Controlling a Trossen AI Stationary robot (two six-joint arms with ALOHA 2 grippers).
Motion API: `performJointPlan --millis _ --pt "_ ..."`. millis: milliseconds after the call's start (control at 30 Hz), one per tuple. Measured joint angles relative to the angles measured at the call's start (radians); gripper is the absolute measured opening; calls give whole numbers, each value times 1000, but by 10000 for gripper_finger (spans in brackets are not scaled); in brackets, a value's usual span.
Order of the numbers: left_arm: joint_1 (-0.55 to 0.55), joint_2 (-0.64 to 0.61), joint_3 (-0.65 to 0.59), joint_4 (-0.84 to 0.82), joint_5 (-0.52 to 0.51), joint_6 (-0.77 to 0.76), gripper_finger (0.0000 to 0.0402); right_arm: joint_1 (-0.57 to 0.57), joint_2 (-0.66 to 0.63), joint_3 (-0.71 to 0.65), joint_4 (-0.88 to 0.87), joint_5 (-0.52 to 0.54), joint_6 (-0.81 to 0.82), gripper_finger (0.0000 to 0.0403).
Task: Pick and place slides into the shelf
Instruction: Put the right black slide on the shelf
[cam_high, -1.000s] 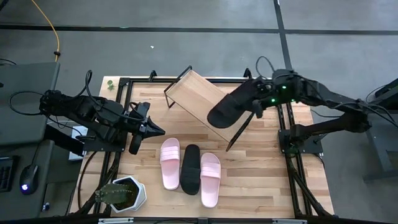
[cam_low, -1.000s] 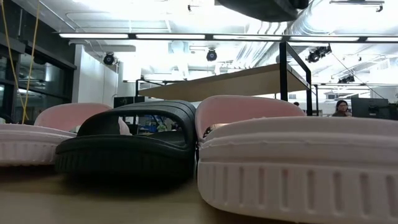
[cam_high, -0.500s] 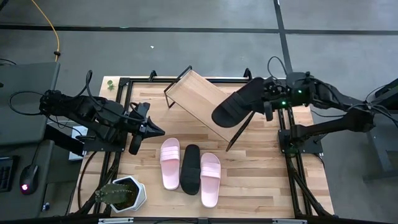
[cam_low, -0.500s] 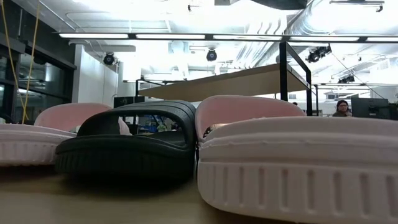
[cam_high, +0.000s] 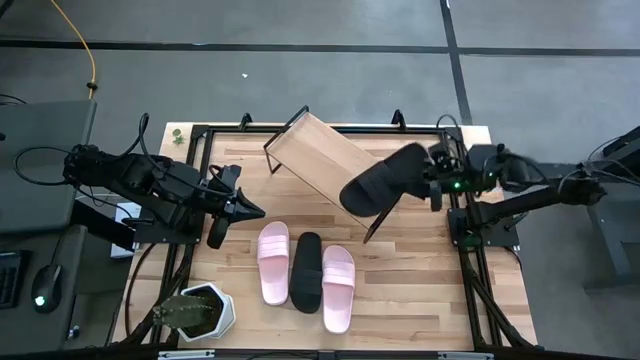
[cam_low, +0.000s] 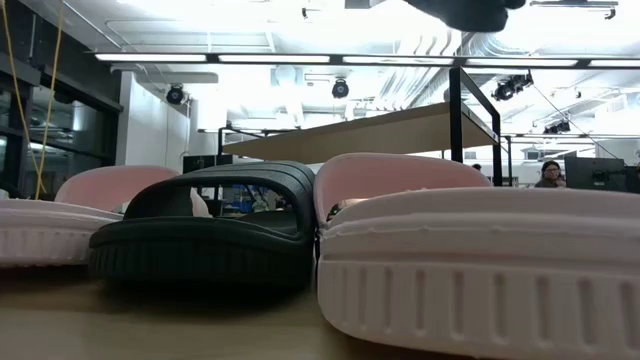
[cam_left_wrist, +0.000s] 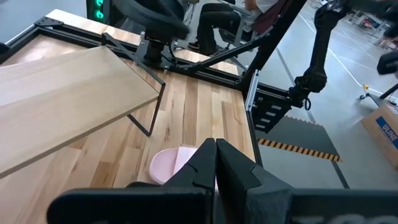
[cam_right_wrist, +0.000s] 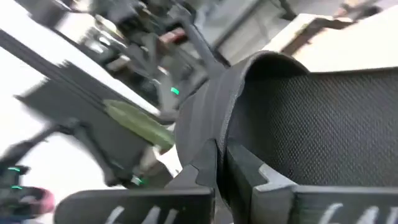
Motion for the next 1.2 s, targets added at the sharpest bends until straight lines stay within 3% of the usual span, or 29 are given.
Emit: performJointPlan --millis 167,267,433,667,1000,1200 --pt "0 0 0 2 0 0 1 -1 -59 -184 338 -17 11 0" --pt "0 0 0 2 0 0 1 -12 -75 -276 430 -63 61 0" --pt "0 0 0 2 0 -1 1 -51 -85 -365 437 -117 148 0" --pt "0 0 0 4 0 -1 1 -130 -86 -328 436 -160 85 0" --pt "0 0 0 4 0 -4 1 -343 -73 -323 352 -459 68 0" --pt "0 1 0 4 0 -15 1 -432 -70 -323 328 -541 58 0"
